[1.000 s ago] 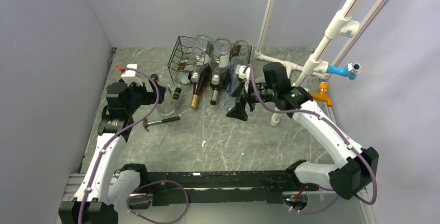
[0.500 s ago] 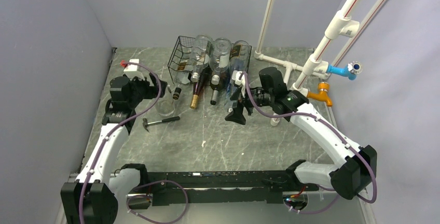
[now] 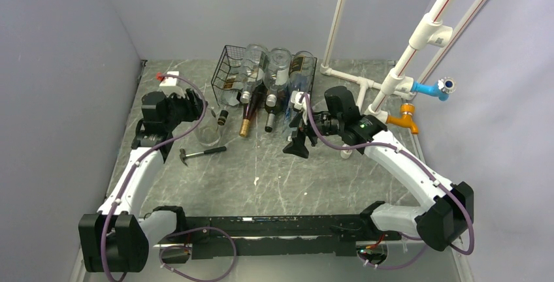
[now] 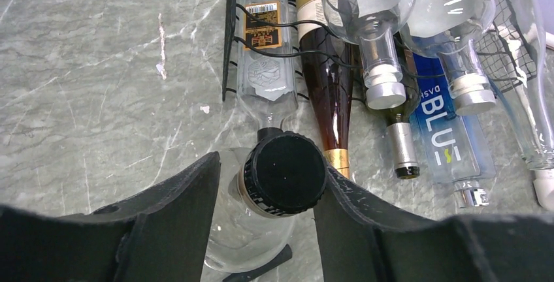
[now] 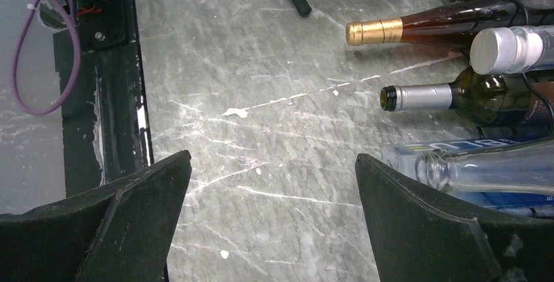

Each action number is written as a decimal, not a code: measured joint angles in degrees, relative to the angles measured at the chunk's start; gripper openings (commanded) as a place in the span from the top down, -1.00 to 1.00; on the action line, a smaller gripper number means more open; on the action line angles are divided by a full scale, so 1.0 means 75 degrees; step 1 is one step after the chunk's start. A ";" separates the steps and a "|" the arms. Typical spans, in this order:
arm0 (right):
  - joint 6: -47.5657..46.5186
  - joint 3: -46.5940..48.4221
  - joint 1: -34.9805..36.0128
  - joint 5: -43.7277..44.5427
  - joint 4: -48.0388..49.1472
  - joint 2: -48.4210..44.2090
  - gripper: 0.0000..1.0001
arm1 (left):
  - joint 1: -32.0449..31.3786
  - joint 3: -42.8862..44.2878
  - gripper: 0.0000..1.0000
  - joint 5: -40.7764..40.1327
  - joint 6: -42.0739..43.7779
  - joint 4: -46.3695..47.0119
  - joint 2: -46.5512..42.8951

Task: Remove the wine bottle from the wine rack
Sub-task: Pick up the wine bottle from the center of the board, then place the wine bottle at the corner of the board.

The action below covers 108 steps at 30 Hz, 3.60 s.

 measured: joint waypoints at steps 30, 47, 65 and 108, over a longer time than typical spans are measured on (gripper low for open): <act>-0.0187 0.0000 0.0344 0.0236 -0.0029 0.0058 -1.00 | -0.0009 0.1055 1.00 -0.1612 0.0941 -0.0740 0.0801; -0.0332 0.0000 0.0385 0.0251 -0.0122 0.0195 -1.00 | 0.0000 0.3284 1.00 -0.2197 0.1282 -0.0455 0.3328; -0.0627 0.0000 0.0385 0.0239 -0.0274 0.0382 -1.00 | 0.0627 0.5642 1.00 -0.3270 0.1609 0.0507 0.5948; -0.1061 0.0009 0.0382 -0.0055 -0.0554 0.0350 -1.00 | 0.1346 0.2920 -0.99 -0.2521 -0.0525 0.0449 0.1804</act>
